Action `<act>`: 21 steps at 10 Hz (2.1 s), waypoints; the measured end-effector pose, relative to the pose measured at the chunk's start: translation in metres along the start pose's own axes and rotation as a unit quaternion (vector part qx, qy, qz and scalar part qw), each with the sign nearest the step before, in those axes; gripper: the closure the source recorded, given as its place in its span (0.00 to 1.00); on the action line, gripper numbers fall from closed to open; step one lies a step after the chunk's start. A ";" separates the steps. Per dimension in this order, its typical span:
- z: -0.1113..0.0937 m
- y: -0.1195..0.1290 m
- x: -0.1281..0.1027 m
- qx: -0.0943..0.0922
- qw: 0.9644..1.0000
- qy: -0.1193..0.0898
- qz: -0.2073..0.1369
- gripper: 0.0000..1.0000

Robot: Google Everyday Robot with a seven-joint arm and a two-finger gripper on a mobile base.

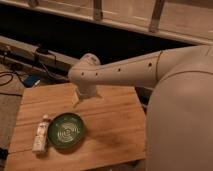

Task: Place the bottle in the ceramic bowl

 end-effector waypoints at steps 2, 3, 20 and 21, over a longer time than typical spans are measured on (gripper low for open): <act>0.001 0.013 -0.026 -0.001 1.000 0.000 -0.011 0.20; 0.004 0.033 -0.045 -0.005 1.000 0.002 -0.022 0.20; 0.038 0.169 -0.034 -0.056 0.983 0.036 -0.170 0.20; 0.043 0.175 -0.033 -0.063 0.981 0.037 -0.178 0.20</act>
